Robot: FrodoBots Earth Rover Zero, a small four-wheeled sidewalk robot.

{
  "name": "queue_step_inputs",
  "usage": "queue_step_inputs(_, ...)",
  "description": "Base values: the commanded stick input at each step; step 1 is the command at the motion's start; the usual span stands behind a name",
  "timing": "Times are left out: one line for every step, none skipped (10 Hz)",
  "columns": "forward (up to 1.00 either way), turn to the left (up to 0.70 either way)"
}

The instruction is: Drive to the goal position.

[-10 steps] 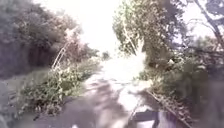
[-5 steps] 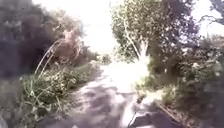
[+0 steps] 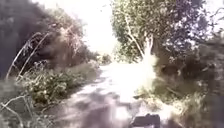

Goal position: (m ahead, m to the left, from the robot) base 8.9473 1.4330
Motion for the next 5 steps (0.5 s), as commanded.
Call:
queue_step_inputs(1.0, 0.17)
queue_step_inputs(1.0, 0.0)
queue_step_inputs(1.0, 0.0)
queue_step_inputs(1.0, 0.0)
queue_step_inputs(1.0, 0.0)
